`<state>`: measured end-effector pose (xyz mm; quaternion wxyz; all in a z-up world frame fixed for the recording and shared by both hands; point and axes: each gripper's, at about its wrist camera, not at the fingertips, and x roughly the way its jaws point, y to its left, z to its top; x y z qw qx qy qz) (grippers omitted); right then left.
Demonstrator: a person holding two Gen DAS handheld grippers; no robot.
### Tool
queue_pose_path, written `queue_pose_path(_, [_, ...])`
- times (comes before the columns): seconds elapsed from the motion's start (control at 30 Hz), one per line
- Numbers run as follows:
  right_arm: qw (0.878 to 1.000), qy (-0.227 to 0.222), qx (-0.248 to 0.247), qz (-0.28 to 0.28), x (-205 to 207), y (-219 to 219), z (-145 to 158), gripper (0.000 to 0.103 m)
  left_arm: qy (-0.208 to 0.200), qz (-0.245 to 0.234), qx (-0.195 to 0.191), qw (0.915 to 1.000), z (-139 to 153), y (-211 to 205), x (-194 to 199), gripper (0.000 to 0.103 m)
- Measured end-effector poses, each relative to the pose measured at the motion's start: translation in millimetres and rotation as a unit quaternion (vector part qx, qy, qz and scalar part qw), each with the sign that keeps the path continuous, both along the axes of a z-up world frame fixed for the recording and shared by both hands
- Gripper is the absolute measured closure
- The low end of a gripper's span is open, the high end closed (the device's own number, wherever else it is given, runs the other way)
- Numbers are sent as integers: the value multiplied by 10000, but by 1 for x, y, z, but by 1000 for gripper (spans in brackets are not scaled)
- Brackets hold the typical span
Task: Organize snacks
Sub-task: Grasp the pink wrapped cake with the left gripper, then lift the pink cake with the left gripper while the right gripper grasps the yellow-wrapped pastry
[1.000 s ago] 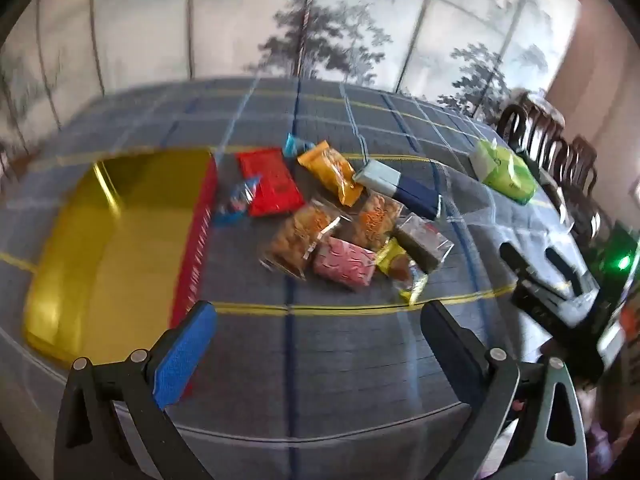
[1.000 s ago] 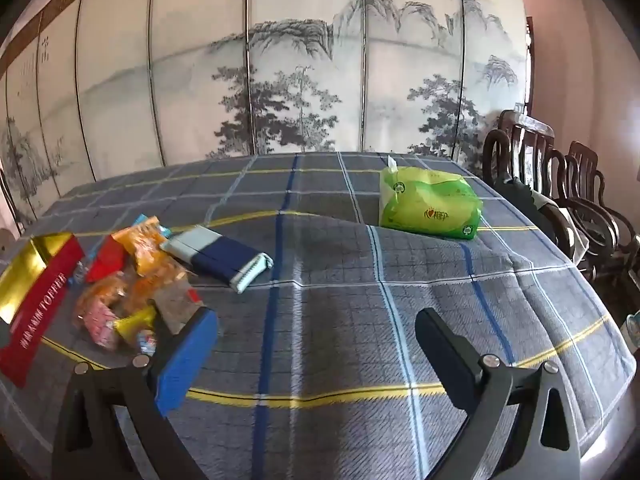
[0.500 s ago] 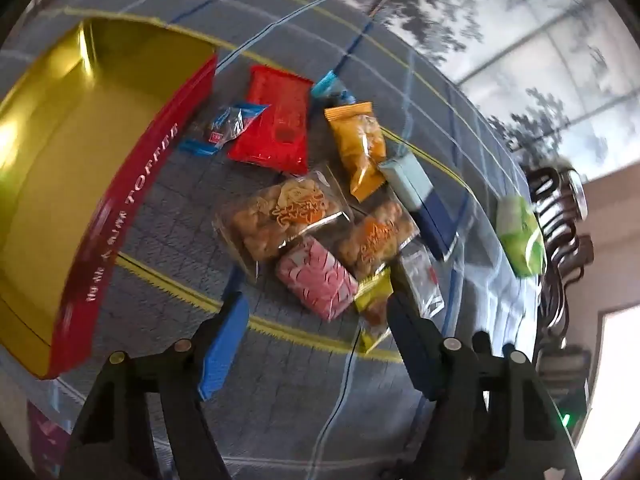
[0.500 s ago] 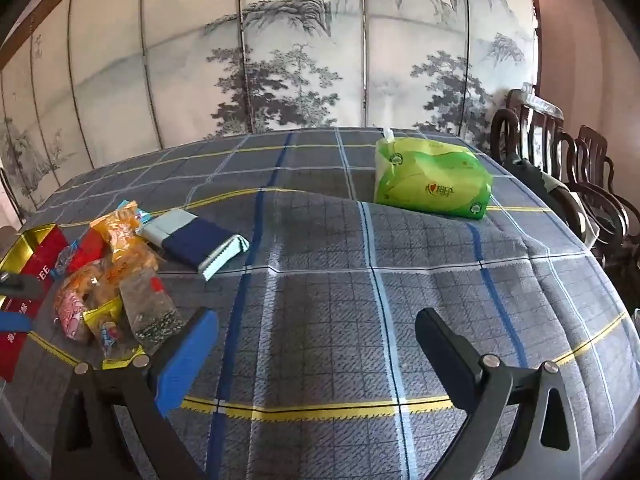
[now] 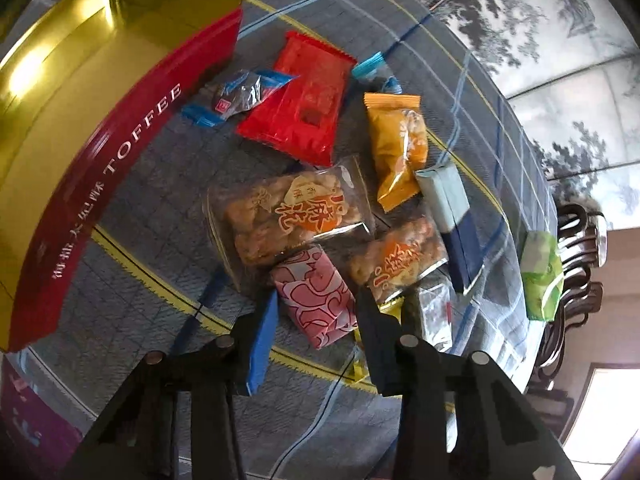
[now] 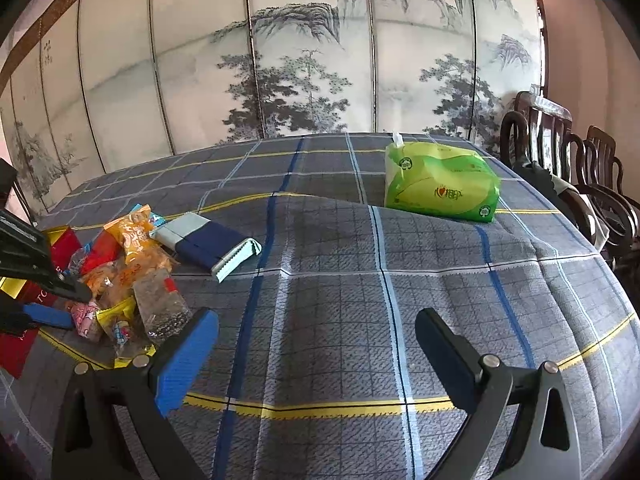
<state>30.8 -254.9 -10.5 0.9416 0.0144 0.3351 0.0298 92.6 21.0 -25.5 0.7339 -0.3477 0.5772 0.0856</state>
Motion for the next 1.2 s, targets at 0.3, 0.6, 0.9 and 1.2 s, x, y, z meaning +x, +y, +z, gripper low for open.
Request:
queue_pose_path(0.3, [9999,-35,93,88,-2,-1,0,2,184,191,106,9996,-9,5,6,68])
queue_pose_path(0.6, [9999,36,124,106,1,0,-1,2,199,-245,725,9969,-7,-1,1,78])
queue_pose_path(0.9, [9985,-40,336,421,-2,-1,-2,2,-427,-1625,1152,9790,8,-8,-55,78])
queue_pose_path(1.2, [9766,341,562,2049,-15,51,10,60,-860,-1925,1302,9688,25,12,-87,78])
